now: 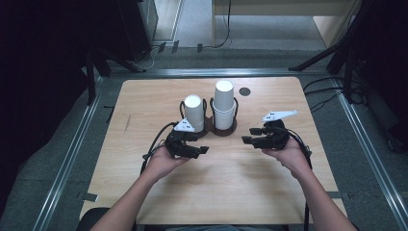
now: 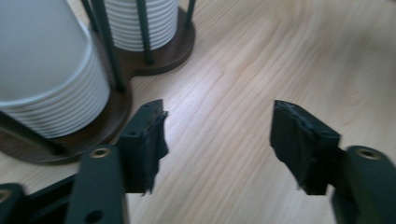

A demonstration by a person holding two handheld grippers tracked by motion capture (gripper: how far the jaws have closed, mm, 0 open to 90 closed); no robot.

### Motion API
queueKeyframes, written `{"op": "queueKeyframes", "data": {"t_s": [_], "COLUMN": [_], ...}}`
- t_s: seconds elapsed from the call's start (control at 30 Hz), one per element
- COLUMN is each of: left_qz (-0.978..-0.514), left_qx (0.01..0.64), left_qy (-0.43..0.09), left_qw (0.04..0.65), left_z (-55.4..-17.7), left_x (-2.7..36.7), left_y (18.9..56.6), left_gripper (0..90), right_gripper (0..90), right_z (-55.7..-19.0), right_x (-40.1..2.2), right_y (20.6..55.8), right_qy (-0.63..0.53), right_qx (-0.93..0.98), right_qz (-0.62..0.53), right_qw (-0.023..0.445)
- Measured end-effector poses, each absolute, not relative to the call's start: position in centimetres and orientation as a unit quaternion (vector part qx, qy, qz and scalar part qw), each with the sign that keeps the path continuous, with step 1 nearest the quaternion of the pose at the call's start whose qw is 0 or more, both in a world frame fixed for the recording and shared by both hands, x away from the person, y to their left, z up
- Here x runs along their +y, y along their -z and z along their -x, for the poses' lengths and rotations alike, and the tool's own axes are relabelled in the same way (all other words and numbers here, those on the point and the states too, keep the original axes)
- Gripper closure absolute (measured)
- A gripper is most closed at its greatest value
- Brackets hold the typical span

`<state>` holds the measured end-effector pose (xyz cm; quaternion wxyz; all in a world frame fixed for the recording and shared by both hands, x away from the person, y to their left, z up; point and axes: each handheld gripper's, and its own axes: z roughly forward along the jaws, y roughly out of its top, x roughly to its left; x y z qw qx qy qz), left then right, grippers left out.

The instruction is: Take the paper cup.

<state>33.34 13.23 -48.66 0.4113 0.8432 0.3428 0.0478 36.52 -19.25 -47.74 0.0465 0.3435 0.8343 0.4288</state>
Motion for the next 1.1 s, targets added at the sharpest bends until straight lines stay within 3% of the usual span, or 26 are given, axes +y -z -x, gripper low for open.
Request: {"op": "queueKeyframes", "data": {"t_s": [0.13, 0.3, 0.4, 0.77, 1.1], "left_qz": [-0.845, -0.856, -0.858, -0.856, -0.858], "left_qx": [0.345, 0.339, 0.341, 0.351, 0.335], "left_qy": [-0.023, -0.038, -0.037, -0.044, -0.027], "left_qw": [0.408, 0.388, 0.383, 0.376, 0.388], "left_z": [-33.5, -33.4, -33.4, -33.7, -33.9], "left_x": [13.4, 13.3, 13.4, 13.3, 12.6], "left_y": [48.8, 49.0, 48.9, 49.1, 49.5], "left_gripper": [43.5, 47.3, 50.3, 55.5, 64.1], "right_gripper": [48.4, 47.3, 43.9, 38.7, 38.4], "right_z": [-36.5, -37.1, -37.0, -37.8, -37.9], "right_x": [-19.1, -19.2, -19.2, -18.6, -18.5], "right_y": [47.7, 47.4, 47.4, 48.0, 48.0], "right_qy": [-0.422, -0.426, -0.422, -0.400, -0.395], "right_qx": [0.837, 0.831, 0.838, 0.839, 0.847], "right_qz": [-0.348, -0.357, -0.346, -0.368, -0.355], "right_qw": [0.034, -0.007, 0.012, 0.007, 0.017]}}
